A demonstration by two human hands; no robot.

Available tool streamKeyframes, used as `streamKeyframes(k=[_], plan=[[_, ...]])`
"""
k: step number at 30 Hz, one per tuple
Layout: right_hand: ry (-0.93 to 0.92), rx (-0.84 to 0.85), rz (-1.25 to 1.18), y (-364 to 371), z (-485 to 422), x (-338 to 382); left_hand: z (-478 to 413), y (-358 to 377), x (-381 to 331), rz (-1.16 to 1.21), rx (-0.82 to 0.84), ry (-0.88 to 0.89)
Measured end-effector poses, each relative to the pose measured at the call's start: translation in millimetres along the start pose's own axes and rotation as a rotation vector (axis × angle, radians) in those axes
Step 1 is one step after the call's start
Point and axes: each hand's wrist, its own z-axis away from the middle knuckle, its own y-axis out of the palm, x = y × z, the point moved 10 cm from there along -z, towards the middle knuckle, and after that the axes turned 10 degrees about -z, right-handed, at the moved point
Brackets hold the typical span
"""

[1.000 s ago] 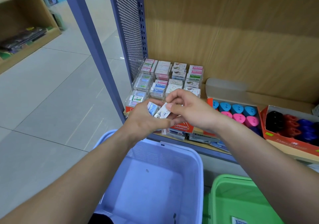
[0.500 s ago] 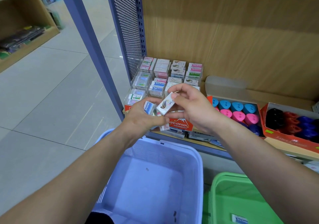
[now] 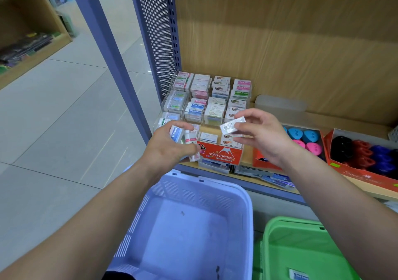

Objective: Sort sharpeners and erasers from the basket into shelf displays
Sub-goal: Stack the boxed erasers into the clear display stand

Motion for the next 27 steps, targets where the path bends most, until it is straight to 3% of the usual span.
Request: streamKeyframes(k=[3, 7, 20, 24, 27], plan=[[-0.059, -0.148, 0.287, -35, -15, 2, 3, 2, -2, -0.043, 0.008, 0.015], [-0.132, -0.187, 0.572, -50, -38, -1, 1, 7, -1, -0.070, 0.028, 0.022], [-0.268, 0.049, 1.253, -20, -73, -49, -14, 21, 5, -0.032, 0.067, 0.026], [-0.308, -0.009, 1.084, -15, -51, -27, -16, 21, 7, 0.020, 0.078, 0.019], [-0.225, 0.126, 0.661, 14, -19, -20, -17, 21, 7, 0.009, 0.067, 0.037]])
